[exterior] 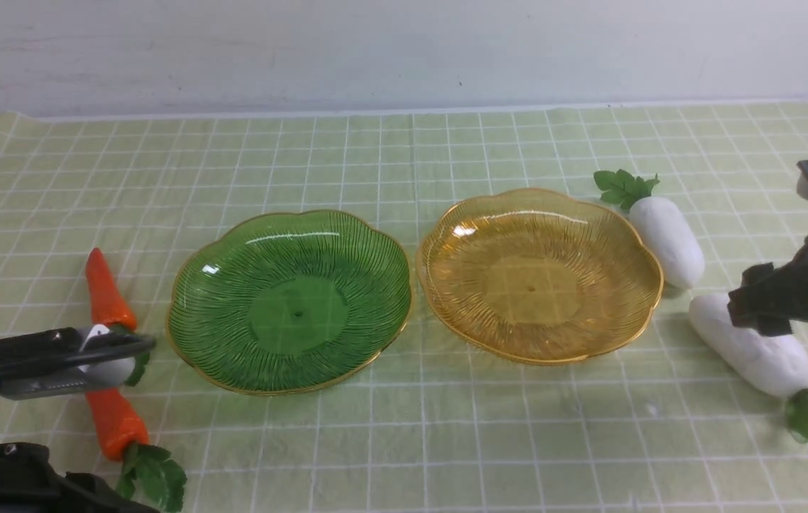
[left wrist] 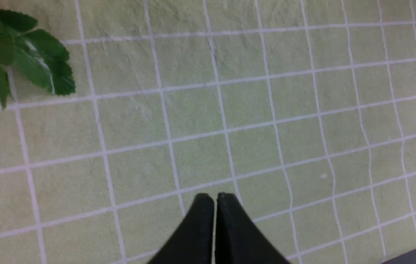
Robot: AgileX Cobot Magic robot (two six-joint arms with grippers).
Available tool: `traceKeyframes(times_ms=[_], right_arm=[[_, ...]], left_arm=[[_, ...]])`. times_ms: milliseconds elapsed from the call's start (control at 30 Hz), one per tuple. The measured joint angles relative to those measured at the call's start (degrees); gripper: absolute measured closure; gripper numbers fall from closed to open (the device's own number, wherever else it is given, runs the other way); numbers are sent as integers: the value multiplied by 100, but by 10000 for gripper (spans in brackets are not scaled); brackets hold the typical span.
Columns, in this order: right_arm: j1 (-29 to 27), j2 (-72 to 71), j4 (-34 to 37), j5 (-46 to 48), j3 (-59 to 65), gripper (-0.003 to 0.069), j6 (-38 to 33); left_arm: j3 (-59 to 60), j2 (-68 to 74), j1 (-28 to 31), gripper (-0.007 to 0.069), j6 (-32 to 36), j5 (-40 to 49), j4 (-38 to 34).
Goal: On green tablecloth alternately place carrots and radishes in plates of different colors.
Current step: 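Place the white radish on the plate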
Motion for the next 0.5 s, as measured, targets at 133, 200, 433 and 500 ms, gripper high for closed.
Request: traceKeyframes(times_ms=[133,200,433,500], right_arm=[[0,413,-81,-61,0,19,-4],[0,632,-179,-102,-12,7,-6],[0,1110,-256,-66,-29,52,-14],[0,1128,-327,32,-36,112,-14]], left_arm=[[0,0,0,631,0,0,37],[0,0,0,631,0,0,37],[0,0,0,631,7,5,41],[0,0,0,631,7,5,41]])
